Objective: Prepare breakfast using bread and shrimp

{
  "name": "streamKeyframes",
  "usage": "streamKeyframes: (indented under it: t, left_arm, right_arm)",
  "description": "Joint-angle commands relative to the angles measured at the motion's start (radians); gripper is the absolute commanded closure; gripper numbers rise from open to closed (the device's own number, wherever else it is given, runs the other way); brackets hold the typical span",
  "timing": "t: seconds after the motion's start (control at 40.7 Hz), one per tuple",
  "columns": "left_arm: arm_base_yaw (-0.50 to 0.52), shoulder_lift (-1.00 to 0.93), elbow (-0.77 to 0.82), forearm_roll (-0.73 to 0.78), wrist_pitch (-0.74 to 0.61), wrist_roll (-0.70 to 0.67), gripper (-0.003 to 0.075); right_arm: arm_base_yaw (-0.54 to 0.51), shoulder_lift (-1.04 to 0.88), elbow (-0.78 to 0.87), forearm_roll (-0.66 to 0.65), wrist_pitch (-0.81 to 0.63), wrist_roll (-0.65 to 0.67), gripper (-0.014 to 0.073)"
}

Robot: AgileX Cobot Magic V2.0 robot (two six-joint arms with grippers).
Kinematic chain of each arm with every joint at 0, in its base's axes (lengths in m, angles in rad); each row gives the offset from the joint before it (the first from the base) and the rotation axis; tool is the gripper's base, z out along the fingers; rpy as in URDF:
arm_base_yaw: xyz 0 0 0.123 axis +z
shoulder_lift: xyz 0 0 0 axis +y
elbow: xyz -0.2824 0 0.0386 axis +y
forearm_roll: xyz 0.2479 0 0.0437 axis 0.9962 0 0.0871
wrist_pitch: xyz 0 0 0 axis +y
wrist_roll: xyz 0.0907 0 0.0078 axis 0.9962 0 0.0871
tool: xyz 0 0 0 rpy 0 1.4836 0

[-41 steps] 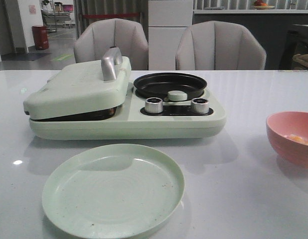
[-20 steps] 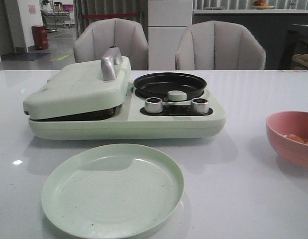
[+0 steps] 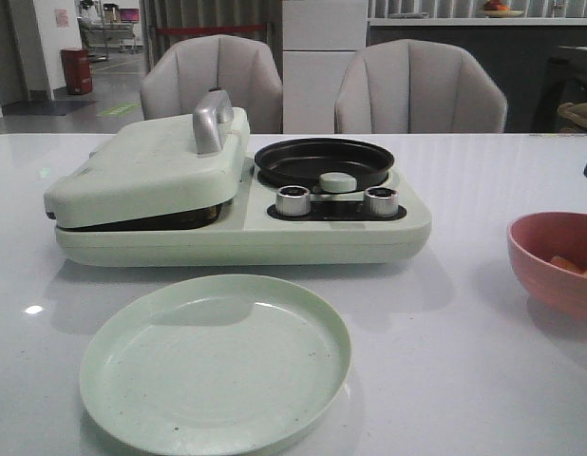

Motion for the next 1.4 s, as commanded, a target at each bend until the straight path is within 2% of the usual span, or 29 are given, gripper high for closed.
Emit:
streamKeyframes:
  t: [0.0,0.098,0.32,0.517,0.689,0.885,1.008,1.181,1.377]
  left_arm:
    - [-0.006,-0.003,-0.029,0.004,-0.074,-0.010,0.0619]
    - [-0.006,-0.003,-0.029,0.004,-0.074,-0.010,0.0619]
    - [-0.006,-0.003,-0.029,0.004,-0.074,-0.010,0.0619]
    - [-0.006,-0.003,-0.029,0.004,-0.074,-0.010,0.0619]
    - [-0.006,-0.003,-0.029,0.004,-0.074,-0.010,0.0619]
    - [-0.006,-0.003,-0.029,0.004,-0.074,-0.010,0.0619]
    - [-0.006,-0.003,-0.029,0.004,-0.074,-0.010,0.0619]
    - [-0.006,-0.003,-0.029,0.004,-0.074,-0.010,0.0619]
    - [-0.006,-0.003,-0.029,0.004,-0.074,-0.010,0.0619]
  right_arm:
    - [-0.005,-0.039,-0.033,0.007,-0.023,-0.011,0.0316]
    - [-0.005,-0.039,-0.033,0.007,-0.013,-0.011,0.0433]
    - [-0.005,-0.052,-0.033,0.007,0.007,-0.011,0.0555]
    - [0.005,-0.145,-0.064,-0.007,-0.020,-0.013,0.0579]
    - [0.083,-0.228,-0.208,-0.107,0.000,-0.013,0.0578]
    - [0.272,-0.227,-0.444,-0.282,0.042,-0.009,0.0578]
    - [0.397,-0.186,-0.566,-0.427,0.042,0.052,0.0578]
    - [0.550,-0.069,-0.717,-0.725,0.059,0.190,0.0578]
    - [0.672,0.073,-0.791,-1.125,0.063,0.331,0.0578]
